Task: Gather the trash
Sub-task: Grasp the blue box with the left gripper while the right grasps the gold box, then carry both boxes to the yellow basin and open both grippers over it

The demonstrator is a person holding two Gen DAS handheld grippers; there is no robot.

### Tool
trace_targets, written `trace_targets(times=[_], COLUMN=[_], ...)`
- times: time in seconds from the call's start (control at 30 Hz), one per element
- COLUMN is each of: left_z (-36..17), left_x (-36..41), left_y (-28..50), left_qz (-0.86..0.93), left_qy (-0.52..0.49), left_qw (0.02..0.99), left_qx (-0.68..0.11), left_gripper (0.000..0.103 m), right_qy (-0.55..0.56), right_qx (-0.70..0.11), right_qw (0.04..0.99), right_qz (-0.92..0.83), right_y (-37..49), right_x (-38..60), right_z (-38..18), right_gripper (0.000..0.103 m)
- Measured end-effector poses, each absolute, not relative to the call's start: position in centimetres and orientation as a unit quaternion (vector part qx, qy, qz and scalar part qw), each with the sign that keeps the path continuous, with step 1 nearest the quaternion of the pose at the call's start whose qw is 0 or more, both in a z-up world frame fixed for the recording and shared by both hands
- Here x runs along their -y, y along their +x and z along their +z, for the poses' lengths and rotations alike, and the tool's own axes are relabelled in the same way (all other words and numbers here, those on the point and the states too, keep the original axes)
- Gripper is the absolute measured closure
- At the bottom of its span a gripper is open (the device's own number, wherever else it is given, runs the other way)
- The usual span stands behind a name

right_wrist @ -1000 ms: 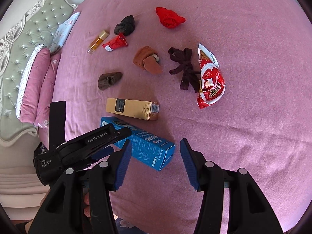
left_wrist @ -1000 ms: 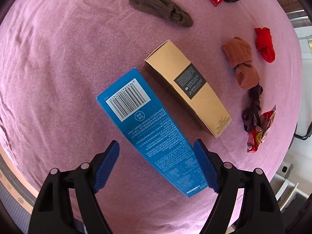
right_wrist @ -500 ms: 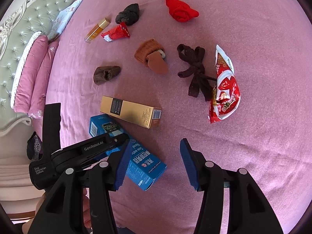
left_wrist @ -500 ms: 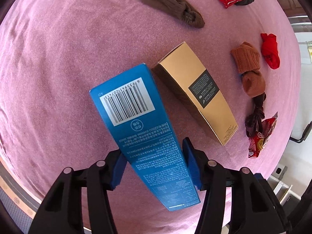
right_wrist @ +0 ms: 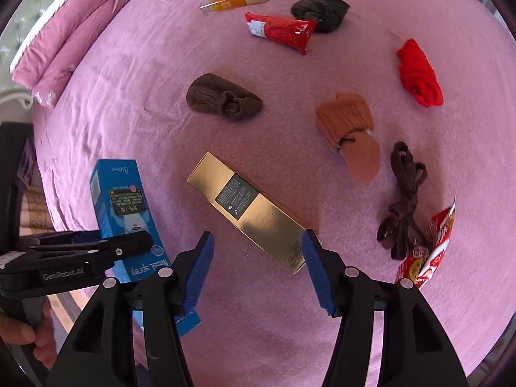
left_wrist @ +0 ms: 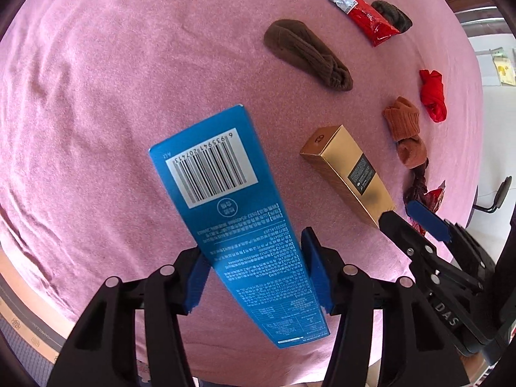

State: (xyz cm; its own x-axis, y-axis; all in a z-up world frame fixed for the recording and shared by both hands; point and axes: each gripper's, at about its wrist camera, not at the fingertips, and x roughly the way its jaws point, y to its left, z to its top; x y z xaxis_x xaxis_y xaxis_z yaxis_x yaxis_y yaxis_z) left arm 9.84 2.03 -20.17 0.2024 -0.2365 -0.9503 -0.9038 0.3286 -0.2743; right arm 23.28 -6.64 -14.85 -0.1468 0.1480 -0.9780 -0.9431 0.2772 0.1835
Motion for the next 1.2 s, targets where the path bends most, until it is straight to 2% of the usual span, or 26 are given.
trace_targets(times=[0.13, 0.27, 0.37, 0.5, 0.73, 1.2], left_z=[-19.8, -20.1, -20.4, -20.7, -20.7, -17.4], left_x=[-2.7, -2.5, -2.3, -1.8, -0.3, 3.6], left_y=[8.0, 7.2, 6.8, 6.3, 5.5, 2.8], left_qz=[0.273, 0.270, 0.264, 0.254, 0.226, 0.129], left_qy=[-0.507, -0.511, -0.515, -0.516, -0.511, -0.432], left_qw=[0.593, 0.592, 0.591, 0.590, 0.593, 0.624], left_qx=[-0.563, -0.561, -0.562, -0.567, -0.580, -0.638], left_gripper=[0.048, 0.048, 0.048, 0.048, 0.048, 0.048], right_qy=[-0.400, -0.419, -0.404, -0.357, -0.208, -0.051], right_qx=[-0.550, -0.558, -0.580, -0.618, -0.716, -0.745], right_qw=[0.531, 0.518, 0.516, 0.521, 0.515, 0.567], right_qz=[0.505, 0.494, 0.483, 0.468, 0.423, 0.346], right_y=[21.8, 21.3, 21.5, 22.0, 22.6, 18.3], right_x=[4.6, 3.5, 3.6, 4.9, 10.7, 20.9], right_z=[-16.3, -18.3, -19.1, -19.1, -18.8, -14.4], right_gripper=[0.047, 0.047, 0.055, 0.061, 0.063, 0.064])
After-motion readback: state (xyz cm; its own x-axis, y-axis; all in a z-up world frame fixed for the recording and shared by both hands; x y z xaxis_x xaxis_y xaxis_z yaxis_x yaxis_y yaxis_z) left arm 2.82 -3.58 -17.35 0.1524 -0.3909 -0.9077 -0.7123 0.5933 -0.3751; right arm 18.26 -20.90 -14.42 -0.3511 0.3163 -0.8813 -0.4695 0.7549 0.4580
